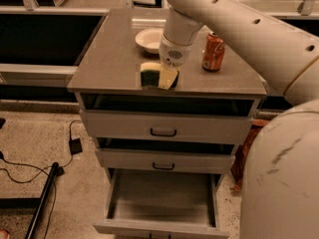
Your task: Place sponge into bottom drawer
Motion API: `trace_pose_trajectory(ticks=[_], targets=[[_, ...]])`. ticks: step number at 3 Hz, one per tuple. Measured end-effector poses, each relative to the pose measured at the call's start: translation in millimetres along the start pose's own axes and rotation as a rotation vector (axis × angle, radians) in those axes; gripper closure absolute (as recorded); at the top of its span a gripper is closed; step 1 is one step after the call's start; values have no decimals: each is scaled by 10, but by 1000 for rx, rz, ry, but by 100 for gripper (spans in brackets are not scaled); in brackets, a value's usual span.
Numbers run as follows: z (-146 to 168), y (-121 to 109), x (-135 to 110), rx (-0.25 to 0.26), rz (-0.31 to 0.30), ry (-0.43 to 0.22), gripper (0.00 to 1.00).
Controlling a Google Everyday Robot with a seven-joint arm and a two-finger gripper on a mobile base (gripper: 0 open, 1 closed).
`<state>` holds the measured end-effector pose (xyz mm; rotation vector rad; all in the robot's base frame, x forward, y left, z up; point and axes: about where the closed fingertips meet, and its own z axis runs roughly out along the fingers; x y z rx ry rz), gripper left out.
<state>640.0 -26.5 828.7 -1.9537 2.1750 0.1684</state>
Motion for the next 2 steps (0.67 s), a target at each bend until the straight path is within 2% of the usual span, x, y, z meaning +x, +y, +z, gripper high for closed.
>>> trace_pose_trajectory(ticks=[1,2], targets=[[-168,114,-26,35,-15,-79,100],[-457,545,69,145,14,-165,100]])
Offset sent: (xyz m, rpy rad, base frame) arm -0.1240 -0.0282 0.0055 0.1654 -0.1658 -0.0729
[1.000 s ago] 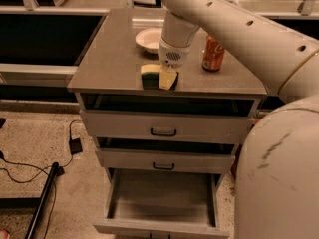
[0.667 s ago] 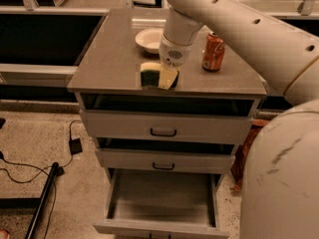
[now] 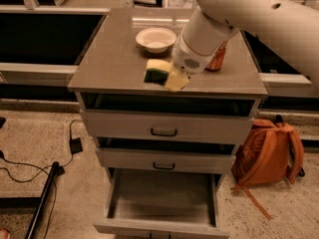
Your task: Place sponge into bottom drawer
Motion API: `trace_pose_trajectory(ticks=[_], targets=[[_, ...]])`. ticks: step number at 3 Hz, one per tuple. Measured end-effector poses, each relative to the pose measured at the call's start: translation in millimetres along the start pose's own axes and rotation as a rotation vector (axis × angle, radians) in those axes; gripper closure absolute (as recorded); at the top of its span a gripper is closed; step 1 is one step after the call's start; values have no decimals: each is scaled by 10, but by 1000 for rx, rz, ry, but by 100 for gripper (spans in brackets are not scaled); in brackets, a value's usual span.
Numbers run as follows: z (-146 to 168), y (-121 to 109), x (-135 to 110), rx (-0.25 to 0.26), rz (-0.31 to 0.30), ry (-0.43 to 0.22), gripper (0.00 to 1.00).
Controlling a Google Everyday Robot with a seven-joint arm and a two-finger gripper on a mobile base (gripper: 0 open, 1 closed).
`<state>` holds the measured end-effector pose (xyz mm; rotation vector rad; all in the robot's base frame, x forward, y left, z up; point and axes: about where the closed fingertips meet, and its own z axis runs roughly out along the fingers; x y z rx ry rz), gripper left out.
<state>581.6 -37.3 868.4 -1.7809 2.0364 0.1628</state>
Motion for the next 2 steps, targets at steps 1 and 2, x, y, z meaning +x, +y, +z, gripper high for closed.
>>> trace_pose_trajectory(ticks=[1,2], targets=[[80,534,156,-12,-3,21,100],[263,739,315,-57,-3,60,100]])
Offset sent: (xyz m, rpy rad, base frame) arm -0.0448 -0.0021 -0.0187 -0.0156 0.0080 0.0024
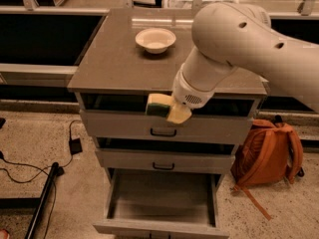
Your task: Place sponge into bottom drawer
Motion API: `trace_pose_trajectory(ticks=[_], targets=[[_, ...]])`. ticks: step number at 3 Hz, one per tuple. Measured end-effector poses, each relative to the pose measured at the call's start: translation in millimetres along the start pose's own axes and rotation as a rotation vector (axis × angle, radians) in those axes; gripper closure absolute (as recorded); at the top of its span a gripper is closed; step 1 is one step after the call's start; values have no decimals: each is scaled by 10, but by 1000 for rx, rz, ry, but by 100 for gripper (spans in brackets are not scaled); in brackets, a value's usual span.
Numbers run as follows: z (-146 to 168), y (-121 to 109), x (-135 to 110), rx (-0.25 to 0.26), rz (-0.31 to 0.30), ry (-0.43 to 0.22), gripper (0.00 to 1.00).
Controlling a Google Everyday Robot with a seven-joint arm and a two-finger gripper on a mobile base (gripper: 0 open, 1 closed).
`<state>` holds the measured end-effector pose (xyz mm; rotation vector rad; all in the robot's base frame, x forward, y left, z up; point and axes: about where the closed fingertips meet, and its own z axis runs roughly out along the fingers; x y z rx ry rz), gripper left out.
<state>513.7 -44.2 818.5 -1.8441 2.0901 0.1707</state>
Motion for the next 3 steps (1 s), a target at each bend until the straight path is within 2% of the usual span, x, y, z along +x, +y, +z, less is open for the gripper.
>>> trace_pose_trajectory(ticks=[1,2,3], targets=[[208,-77,-7,36,43,8,100],[737,20,297,68,100,23,100],[1075,187,498,79,111,29,100]])
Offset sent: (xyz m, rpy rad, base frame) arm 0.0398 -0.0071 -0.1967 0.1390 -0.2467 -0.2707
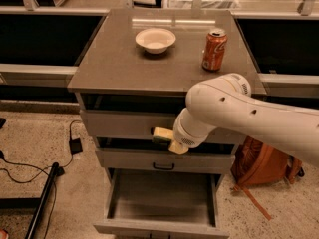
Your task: Place sponge into bottom drawer
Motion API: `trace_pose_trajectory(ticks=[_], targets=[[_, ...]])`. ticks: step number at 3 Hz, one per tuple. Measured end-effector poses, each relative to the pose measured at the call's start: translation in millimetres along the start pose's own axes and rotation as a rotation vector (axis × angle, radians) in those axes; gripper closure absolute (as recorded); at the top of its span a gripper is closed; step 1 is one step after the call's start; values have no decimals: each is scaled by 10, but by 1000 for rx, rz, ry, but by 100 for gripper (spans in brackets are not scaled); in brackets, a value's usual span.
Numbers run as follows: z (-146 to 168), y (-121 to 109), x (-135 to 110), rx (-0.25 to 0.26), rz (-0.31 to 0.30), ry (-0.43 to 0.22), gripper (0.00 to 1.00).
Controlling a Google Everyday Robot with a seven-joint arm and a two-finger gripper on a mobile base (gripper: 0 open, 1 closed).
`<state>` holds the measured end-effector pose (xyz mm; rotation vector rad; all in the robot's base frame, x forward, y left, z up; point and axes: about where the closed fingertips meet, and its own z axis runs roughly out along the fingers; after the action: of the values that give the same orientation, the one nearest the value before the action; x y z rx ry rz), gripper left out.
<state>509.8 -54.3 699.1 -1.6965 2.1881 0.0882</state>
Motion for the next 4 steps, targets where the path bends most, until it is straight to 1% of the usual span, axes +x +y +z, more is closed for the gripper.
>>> trace_pose_trajectory(ticks=[1,2,3,4], targets=[[2,3,-2,0,0,-1,100],[349,-65,111,-40,41,-52,100],[1078,25,501,-89,84,-131,100],[1678,132,877,-94,120,-247,100]])
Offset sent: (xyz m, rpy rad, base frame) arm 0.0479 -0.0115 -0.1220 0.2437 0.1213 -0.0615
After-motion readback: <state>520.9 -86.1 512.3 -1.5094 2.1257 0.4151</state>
